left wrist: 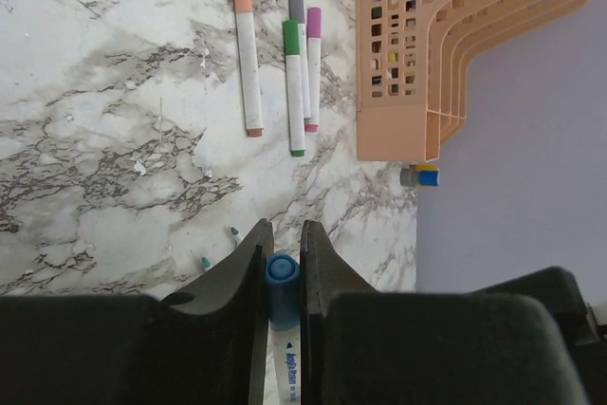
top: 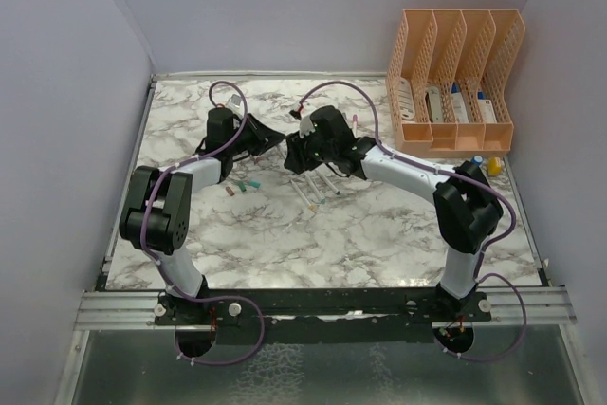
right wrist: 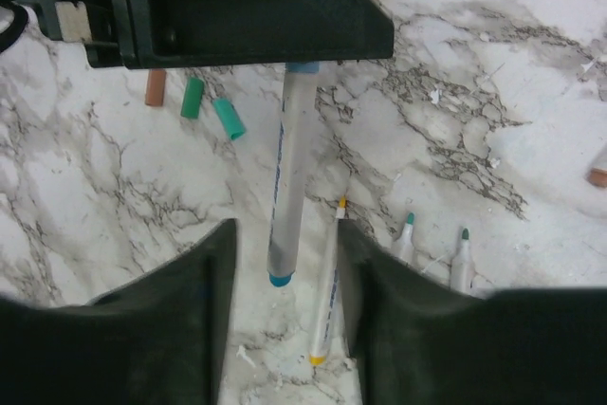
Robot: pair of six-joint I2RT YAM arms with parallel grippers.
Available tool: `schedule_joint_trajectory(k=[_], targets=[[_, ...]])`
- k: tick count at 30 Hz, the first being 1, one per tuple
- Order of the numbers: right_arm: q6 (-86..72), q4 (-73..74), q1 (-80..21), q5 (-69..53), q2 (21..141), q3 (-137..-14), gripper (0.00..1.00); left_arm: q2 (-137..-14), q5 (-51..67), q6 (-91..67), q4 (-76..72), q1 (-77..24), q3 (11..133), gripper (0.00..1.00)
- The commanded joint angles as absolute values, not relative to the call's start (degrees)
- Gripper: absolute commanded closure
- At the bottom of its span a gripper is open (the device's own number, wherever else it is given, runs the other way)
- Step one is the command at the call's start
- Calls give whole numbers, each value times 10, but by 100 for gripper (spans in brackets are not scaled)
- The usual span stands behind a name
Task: Open the pen caps
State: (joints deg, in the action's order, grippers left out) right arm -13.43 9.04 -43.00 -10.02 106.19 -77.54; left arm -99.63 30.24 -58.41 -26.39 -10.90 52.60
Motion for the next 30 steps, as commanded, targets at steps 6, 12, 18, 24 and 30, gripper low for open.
schedule_joint_trajectory(k=[6,12,18,24,30], targets=[[-133,94,-432,-110,1074,-822,30,-955,314,-573,-268,-111,518,100],[-135,116,-433,-108,1101,-852,30,-940,304,-577,-267,-128,518,100],[-140,124,-432,-107,1117,-871,36,-937,295,-580,-267,-147,520,100],[-145,125,-432,-105,1125,-882,57,-935,289,-580,-267,-160,520,100],[-150,126,-433,-102,1125,-884,89,-933,285,-576,-267,-167,519,100]])
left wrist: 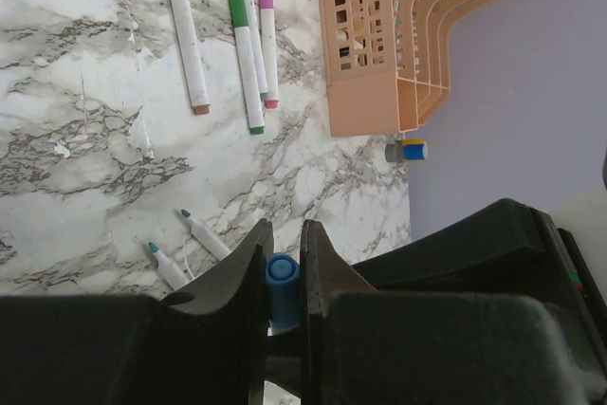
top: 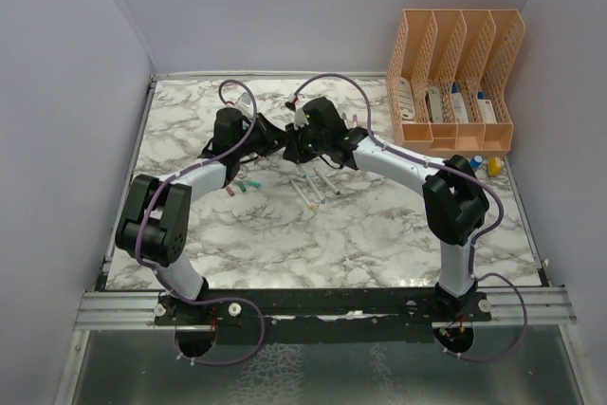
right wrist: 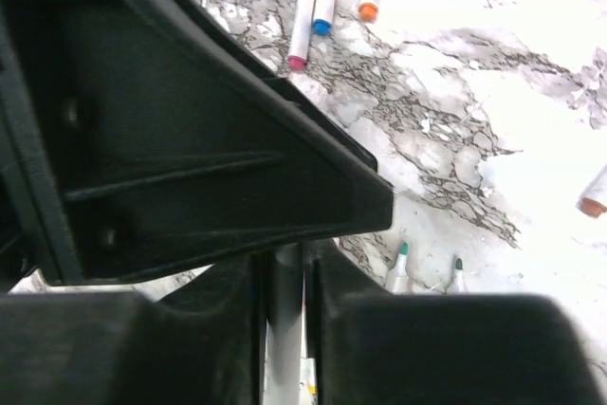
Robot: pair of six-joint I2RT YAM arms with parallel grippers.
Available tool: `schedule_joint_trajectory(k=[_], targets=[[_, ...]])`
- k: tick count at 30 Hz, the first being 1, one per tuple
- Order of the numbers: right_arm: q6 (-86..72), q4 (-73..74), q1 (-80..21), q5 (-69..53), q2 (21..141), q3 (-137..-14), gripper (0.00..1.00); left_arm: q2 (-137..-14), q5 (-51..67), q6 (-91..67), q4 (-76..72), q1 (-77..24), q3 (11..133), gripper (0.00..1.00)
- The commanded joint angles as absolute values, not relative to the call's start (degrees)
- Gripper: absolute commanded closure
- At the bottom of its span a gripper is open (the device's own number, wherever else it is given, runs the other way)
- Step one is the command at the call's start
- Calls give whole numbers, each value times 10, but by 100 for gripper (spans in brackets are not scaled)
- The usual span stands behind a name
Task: Open the pen caps
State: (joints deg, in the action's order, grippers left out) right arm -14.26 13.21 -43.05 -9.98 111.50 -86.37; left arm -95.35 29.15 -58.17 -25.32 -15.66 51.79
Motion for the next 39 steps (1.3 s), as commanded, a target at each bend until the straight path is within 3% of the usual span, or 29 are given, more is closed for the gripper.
schedule_joint_trajectory(k=[1,7,19,33,39], targets=[[-150,128,-432,-101,1124,-884,95,-933,284,-575,-266,-167,518,100],[-152,134,-432,-98,1094,-840,99,-939,251,-555,-231,-166,543,100],[-181,130,-432,-73,930,-625,99,-1015,221,-514,-163,-138,665,100],[-87,151,-422,171,940,-629,99,-912,192,-458,-65,-138,531,100],[-62,120,-401,167,974,-630,99,-883,173,-448,-52,-138,478,100]])
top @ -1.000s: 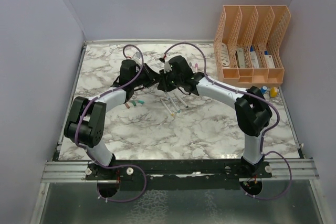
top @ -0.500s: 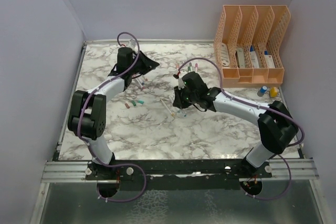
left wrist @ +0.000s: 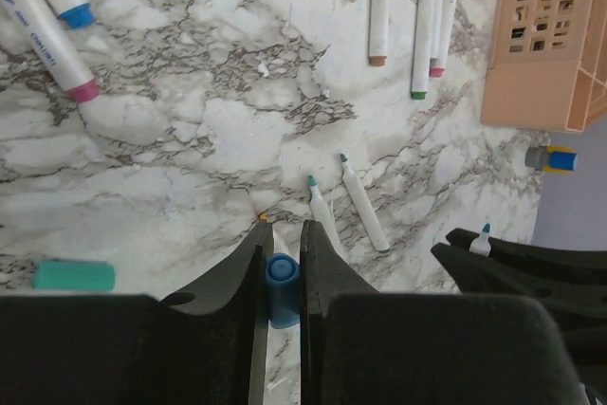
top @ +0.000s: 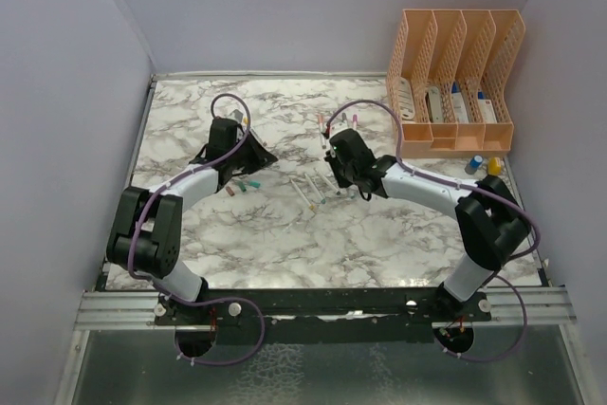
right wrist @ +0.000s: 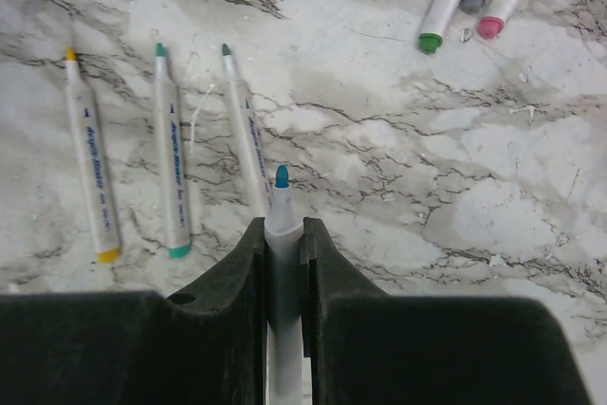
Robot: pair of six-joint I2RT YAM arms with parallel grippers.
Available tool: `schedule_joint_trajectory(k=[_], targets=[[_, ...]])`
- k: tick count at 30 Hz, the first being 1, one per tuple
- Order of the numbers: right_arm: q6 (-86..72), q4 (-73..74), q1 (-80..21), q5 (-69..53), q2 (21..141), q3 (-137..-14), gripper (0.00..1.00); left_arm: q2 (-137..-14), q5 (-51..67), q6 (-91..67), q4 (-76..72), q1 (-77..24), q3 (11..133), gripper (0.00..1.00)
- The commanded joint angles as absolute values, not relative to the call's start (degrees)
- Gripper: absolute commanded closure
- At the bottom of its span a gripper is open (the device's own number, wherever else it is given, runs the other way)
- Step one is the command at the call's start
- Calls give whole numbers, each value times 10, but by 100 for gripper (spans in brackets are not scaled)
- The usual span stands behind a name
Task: Open the pen caps
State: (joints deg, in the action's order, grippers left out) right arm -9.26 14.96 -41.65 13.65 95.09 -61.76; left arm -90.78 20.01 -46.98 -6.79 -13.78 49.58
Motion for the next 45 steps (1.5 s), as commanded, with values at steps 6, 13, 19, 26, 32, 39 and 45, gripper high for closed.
schedule_joint_trajectory(k=[6,13,19,26,32,39,45], targets=[[-59,100,-373,140,997,-625,99,-892,162,-438,-44,-138,461,100],[-58,84,-366,113,1016,-622,99,-908,165,-435,-46,-138,457,98],[-67,78,-357,93,1036,-626,99,-916,162,-426,-36,-138,459,89],[-82,78,-350,75,1051,-629,99,-924,164,-418,-32,-138,450,84],[-89,77,-347,64,1057,-628,99,-922,162,-408,-19,-138,436,83],[-90,77,-346,59,1061,-632,99,-904,153,-400,-1,-137,415,82],[-93,74,-345,46,1066,-635,99,-885,139,-395,13,-137,401,77]])
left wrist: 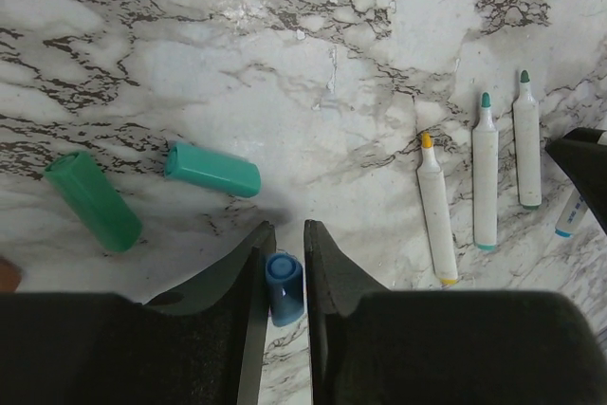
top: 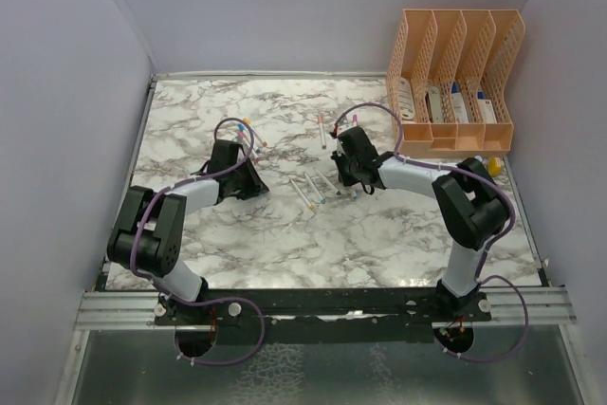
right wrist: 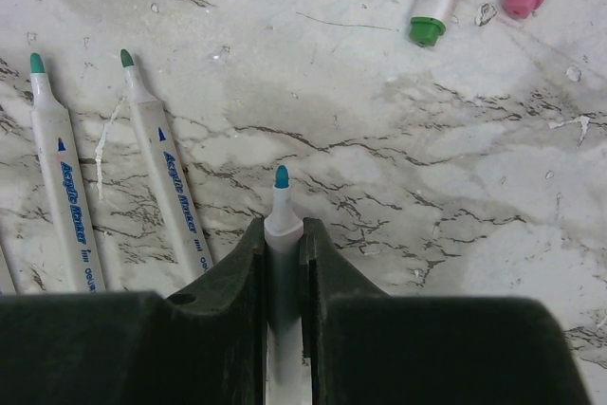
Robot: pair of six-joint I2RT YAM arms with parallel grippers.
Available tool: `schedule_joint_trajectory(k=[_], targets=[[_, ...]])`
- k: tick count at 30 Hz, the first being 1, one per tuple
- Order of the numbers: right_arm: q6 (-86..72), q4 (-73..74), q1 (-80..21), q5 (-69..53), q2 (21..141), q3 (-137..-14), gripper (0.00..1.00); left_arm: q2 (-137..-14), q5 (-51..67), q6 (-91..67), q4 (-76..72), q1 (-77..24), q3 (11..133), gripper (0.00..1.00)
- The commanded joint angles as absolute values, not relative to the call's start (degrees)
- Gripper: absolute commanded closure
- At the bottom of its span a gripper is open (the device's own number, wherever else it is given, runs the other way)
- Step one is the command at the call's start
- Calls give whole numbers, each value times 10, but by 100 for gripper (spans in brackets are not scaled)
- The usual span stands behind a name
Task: Open the pen caps
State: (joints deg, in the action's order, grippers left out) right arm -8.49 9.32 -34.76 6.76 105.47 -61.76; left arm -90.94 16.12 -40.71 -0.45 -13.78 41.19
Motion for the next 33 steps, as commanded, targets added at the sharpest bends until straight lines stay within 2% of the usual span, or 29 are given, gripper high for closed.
schedule_joint_trajectory(k=[1,5,13,17,21,24,26,27,28,29,33], targets=[[-94,75,-344,44,1067,-636,99,-883,138,-395,15,-136,399,76],[-99,77,-342,31,1070,-637,99,-870,127,-395,25,-135,392,68],[-109,91,-340,17,1071,-646,80,-815,107,-395,57,-130,392,51],[-111,93,-339,17,1066,-658,78,-773,92,-390,78,-127,415,42],[-109,98,-339,19,1073,-682,78,-747,88,-386,95,-125,439,40],[-109,98,-340,18,1073,-704,72,-736,91,-387,98,-124,446,38],[-105,94,-339,6,1073,-723,62,-729,96,-388,90,-123,445,33],[-99,88,-339,-4,1074,-733,54,-726,100,-391,82,-123,442,27],[-92,83,-339,-15,1079,-745,47,-721,105,-393,72,-122,437,18],[-89,87,-340,-27,1089,-762,42,-717,112,-395,61,-120,431,4],[-77,123,-342,-78,1152,-862,32,-698,144,-406,28,-108,413,1]])
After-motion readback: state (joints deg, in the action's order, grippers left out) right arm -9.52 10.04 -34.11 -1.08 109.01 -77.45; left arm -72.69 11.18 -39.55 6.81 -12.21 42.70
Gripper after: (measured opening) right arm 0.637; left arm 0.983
